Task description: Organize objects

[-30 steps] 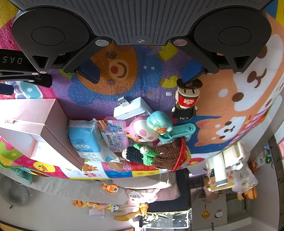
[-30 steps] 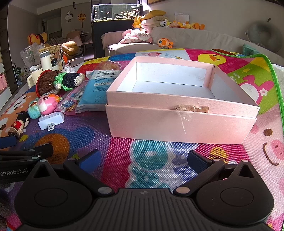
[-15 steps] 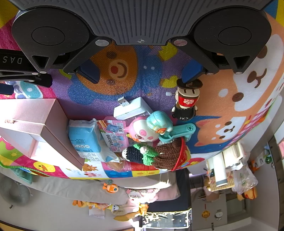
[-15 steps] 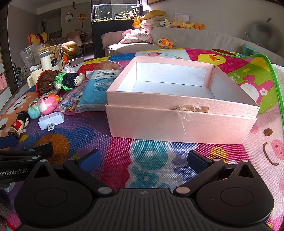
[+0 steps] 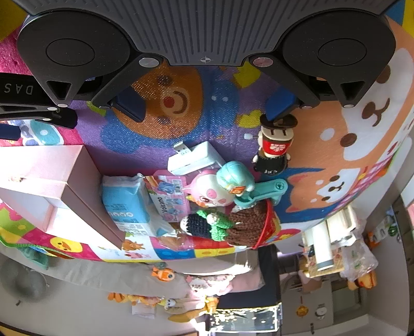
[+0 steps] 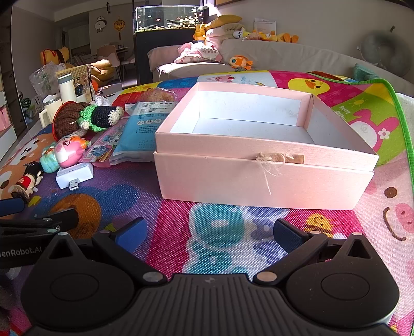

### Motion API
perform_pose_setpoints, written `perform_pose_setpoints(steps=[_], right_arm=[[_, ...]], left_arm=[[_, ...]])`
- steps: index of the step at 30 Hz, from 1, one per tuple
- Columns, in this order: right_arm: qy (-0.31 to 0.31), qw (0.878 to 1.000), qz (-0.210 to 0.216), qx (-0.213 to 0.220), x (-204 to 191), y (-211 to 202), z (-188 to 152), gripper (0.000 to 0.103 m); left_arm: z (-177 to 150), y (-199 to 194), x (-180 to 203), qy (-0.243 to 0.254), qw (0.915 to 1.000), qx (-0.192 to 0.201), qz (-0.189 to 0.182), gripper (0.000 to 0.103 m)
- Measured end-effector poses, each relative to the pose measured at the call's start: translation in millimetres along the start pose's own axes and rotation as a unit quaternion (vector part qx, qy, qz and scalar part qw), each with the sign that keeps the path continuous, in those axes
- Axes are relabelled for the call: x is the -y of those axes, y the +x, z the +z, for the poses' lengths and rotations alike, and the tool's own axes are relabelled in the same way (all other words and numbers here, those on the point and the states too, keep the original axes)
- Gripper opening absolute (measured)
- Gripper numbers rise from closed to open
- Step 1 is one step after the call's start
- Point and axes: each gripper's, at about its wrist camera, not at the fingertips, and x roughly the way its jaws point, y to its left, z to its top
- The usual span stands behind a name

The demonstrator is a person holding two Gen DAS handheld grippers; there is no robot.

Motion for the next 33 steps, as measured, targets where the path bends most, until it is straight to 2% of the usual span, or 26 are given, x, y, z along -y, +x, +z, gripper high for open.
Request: perform_pose_setpoints(steps=[13, 23, 27, 28, 31, 33], right_arm=[[-0.007, 1.0, 0.013, -0.004, 2, 0, 3, 0.103], [-0.044, 0.996, 0.055, -0.046, 15, -12, 1, 0.103], [-0.045, 0.996, 0.054, -0.046, 15, -17, -3, 0.103], [-0.044, 0.996, 0.055, -0.046, 16, -17, -3, 0.103], [-0.044, 0.996, 0.055, -0.046, 16, -17, -4, 0.103], [-0.045, 0.996, 0.054, -0.047, 16, -17, -3, 0.103]], left_arm=[[-2, 1, 2, 0.003, 1.0, -0.003, -0.004, 0.101], [-6, -15, -12, 0.031, 0.9982, -0.024, -0.046, 0.101], [-7, -20, -23, 0.018, 0.9987, -0.015, -0.045, 0.1], [-4, -22, -27, 0.015, 0.9991, -0.006, -0.039, 0.1], [20, -32, -44, 0.011, 0.9983, 0.055, -0.014, 0.1], [47, -32, -54, 0.009, 0.9956, 0.091, -0.019, 0.1]])
